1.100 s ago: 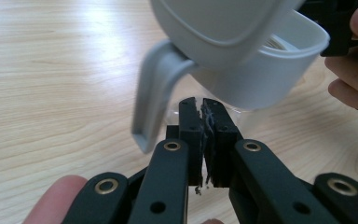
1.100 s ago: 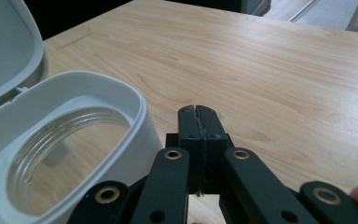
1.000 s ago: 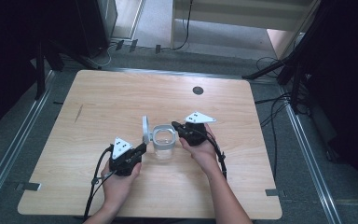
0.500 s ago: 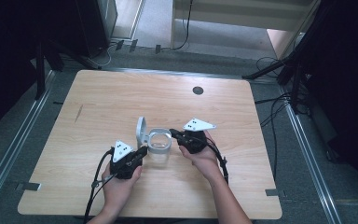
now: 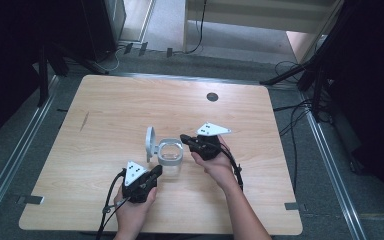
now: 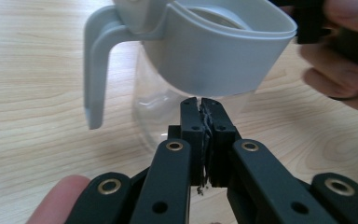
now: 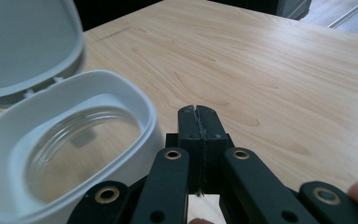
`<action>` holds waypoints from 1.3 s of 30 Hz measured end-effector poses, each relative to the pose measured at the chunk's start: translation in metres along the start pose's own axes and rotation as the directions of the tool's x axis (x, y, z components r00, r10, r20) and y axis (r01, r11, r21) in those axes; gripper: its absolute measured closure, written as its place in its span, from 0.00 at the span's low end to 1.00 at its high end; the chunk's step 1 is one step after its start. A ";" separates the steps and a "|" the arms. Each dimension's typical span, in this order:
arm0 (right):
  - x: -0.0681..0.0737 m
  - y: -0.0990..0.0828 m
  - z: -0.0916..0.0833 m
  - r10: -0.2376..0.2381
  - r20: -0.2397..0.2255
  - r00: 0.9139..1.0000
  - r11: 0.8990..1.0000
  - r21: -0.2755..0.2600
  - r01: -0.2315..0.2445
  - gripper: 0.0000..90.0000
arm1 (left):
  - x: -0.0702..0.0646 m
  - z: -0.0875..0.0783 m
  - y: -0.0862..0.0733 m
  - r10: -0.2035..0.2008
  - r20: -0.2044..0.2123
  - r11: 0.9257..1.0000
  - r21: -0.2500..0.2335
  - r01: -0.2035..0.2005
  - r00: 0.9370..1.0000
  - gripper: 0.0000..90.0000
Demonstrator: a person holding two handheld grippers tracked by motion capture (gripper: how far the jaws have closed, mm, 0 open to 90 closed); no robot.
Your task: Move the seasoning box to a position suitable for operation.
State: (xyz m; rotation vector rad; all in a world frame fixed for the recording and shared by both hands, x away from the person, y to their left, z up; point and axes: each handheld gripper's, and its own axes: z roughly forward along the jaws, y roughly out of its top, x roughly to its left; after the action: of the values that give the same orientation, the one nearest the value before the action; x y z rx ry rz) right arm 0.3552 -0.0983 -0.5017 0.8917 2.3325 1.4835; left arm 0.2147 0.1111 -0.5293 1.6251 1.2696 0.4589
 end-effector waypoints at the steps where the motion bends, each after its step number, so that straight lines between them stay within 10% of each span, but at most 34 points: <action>1: -0.002 0.001 0.003 -0.005 -0.006 1.000 1.000 0.005 0.005 1.00 | -0.001 0.000 0.000 0.009 0.006 1.000 0.006 -0.010 1.000 0.99; 14: -0.004 0.002 -0.003 -0.025 -0.158 0.987 1.000 0.005 0.026 1.00 | 0.008 0.000 0.008 0.007 0.014 1.000 0.021 -0.007 1.000 0.99; 24: 0.022 -0.005 -0.009 -0.075 -0.123 0.990 0.997 0.010 0.077 1.00 | 0.037 -0.005 0.015 -0.033 -0.060 0.999 -0.001 0.033 0.998 0.96; 29: 0.013 0.005 0.005 -0.012 -0.034 0.999 1.000 -0.009 0.012 1.00 | 0.051 -0.002 0.019 -0.072 -0.099 0.997 -0.002 0.072 0.992 0.96; 39: 0.029 0.003 0.016 0.002 -0.051 0.999 1.000 -0.015 -0.002 1.00 | 0.060 0.004 0.027 -0.088 -0.113 0.996 -0.007 0.087 0.990 1.00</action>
State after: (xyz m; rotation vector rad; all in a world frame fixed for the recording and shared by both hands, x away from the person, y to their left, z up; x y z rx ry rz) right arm 0.3417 -0.0680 -0.5025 0.8626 2.3531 1.5404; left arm 0.2542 0.1631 -0.5234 1.5528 1.4186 0.5038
